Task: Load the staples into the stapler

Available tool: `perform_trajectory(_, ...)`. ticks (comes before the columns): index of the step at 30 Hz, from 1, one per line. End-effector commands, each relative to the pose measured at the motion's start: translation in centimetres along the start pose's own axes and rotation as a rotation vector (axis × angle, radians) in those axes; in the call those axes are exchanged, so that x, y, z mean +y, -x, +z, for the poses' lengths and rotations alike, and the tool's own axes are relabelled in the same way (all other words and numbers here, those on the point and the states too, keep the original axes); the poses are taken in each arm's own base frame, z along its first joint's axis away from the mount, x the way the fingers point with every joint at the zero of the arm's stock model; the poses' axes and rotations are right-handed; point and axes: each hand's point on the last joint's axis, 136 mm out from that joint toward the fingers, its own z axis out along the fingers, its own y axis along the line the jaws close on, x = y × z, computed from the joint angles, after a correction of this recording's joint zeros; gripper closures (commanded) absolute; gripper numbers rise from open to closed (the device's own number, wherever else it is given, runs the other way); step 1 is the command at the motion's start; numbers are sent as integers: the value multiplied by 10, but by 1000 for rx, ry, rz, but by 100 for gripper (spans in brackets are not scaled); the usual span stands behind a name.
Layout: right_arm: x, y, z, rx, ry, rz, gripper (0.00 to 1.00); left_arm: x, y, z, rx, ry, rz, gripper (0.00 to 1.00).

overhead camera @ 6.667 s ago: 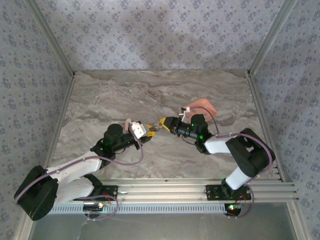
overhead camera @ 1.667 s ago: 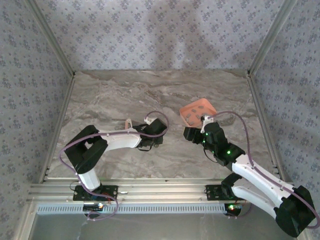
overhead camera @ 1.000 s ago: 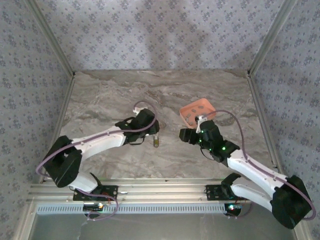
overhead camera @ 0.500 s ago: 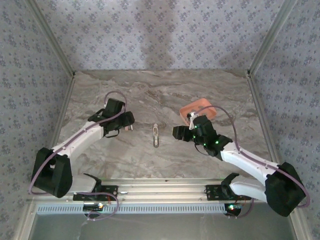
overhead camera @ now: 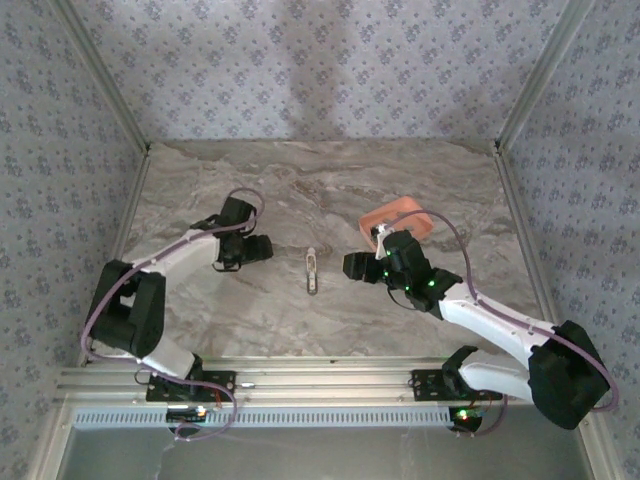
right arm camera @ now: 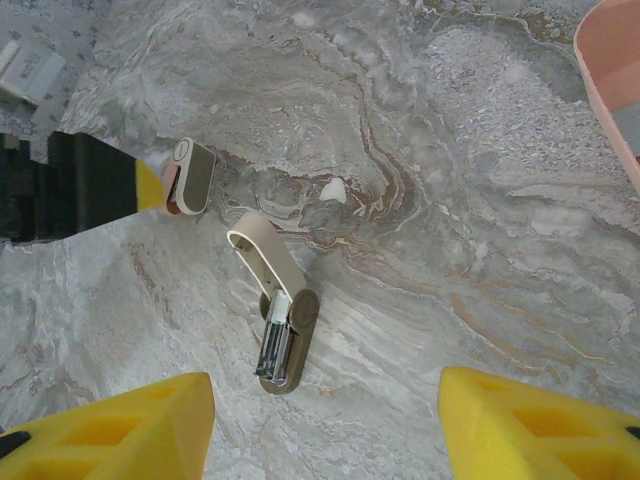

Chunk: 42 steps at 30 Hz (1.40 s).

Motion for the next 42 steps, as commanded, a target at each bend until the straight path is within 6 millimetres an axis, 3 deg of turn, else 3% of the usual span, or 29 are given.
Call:
perform_trajectory(1, 5, 4, -1, 6, -3, -22, 38, -7, 13, 4, -7, -8, 33, 25)
perform_trajectory(9, 2, 3, -2, 11, -19, -26, 39, -9, 16, 22, 30, 30, 79, 29)
perform_trajectory(17, 3, 5, -2, 9, -16, -31, 39, -7, 4, 36, 90, 91, 133, 36)
perform_trajectory(29, 1, 5, -3, 10, -18, -27, 39, 0, -1, 35, 93, 137, 157, 46)
perform_trajectory(35, 1, 6, -5, 3, -15, -23, 39, -3, 3, 28, 70, 129, 172, 72)
perform_trajectory(42, 3, 6, -7, -2, -6, -22, 39, -5, 6, 15, 37, 111, 188, 77)
